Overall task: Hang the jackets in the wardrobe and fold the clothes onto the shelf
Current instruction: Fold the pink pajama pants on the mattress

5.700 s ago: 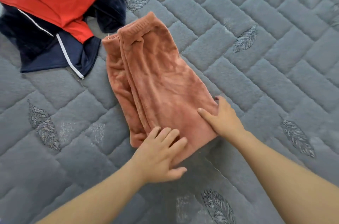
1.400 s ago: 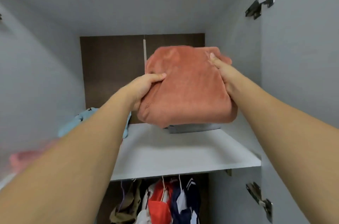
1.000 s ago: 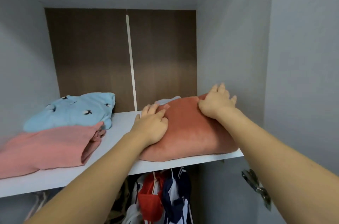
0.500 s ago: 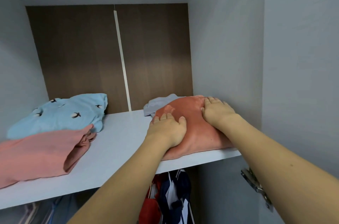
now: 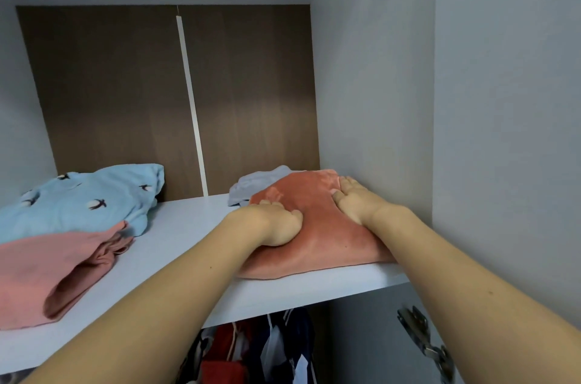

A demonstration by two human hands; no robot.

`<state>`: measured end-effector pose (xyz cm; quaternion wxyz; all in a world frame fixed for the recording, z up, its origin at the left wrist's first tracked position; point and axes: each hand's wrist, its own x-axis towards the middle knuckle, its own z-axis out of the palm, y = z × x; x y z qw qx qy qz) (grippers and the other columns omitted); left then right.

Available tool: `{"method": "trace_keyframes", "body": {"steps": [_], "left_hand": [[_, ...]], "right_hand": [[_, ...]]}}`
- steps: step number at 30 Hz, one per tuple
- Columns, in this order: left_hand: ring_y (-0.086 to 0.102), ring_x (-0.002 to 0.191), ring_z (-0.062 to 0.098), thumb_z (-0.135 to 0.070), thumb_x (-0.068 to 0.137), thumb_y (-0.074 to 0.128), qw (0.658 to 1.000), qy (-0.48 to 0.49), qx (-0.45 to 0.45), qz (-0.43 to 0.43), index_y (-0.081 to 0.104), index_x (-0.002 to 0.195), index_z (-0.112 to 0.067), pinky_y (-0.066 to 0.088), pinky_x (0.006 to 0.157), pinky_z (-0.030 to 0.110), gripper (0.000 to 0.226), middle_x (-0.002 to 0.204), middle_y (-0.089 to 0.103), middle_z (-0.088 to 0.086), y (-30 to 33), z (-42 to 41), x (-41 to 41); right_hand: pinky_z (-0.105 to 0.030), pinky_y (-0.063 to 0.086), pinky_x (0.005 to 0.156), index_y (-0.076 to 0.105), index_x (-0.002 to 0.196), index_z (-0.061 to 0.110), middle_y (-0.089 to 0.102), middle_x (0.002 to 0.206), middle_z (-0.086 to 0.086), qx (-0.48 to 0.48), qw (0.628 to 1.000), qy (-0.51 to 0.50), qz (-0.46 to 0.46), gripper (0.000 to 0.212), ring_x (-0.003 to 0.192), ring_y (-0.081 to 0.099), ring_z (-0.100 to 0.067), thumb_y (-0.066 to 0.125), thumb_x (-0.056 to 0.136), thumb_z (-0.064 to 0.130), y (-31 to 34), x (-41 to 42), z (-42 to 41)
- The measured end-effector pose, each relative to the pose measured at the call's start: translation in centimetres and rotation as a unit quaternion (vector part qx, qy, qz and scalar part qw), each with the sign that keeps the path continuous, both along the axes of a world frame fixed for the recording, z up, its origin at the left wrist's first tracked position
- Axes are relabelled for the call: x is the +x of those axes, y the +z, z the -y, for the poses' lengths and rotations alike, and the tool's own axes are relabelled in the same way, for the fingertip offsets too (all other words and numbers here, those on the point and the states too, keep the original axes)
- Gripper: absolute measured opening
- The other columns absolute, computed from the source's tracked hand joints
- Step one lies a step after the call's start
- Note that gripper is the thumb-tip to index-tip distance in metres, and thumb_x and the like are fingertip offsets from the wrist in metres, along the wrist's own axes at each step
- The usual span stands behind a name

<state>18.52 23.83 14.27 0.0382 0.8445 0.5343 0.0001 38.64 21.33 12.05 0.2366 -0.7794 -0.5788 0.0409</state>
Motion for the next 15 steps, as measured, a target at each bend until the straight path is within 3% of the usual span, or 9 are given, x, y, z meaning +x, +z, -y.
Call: {"method": "trace_keyframes", "body": {"steps": [10, 13, 15], "left_hand": [[0.007, 0.151, 0.032, -0.055, 0.099, 0.012, 0.998, -0.002, 0.024, 0.058, 0.002, 0.158, -0.016, 0.012, 0.121, 0.045, 0.072, 0.165, 0.008, 0.011, -1.6, 0.4, -0.3], [0.011, 0.15, 0.032, -0.054, 0.099, 0.013, 0.996, -0.003, 0.046, 0.076, 0.005, 0.159, -0.015, 0.014, 0.121, 0.044, 0.071, 0.164, 0.013, 0.013, -2.0, 0.5, -0.4], [0.016, 0.149, 0.032, -0.053, 0.1, 0.014, 0.995, -0.001, 0.054, 0.089, 0.01, 0.158, -0.014, 0.017, 0.12, 0.045, 0.071, 0.163, 0.018, 0.012, -2.0, 0.9, -0.5]], "right_hand": [[-0.03, 0.006, 0.119, 0.014, 0.156, 0.009, 0.009, 0.164, -0.008, 0.029, 0.999, 0.014, -0.008, 0.06, 0.151, 0.008, -0.02, 0.026, 0.106, 0.039, 0.2, -0.2, 0.5], [-0.034, 0.023, 0.117, 0.033, 0.15, 0.007, 0.029, 0.158, -0.012, 0.071, 0.997, -0.002, 0.016, 0.053, 0.145, 0.029, -0.025, 0.03, 0.105, 0.035, 0.5, -0.8, 1.6], [-0.036, 0.037, 0.105, 0.05, 0.135, 0.005, 0.048, 0.144, -0.015, 0.117, 0.991, -0.024, 0.056, 0.044, 0.131, 0.046, -0.03, 0.032, 0.103, 0.031, 1.1, -1.6, 2.8]]}}
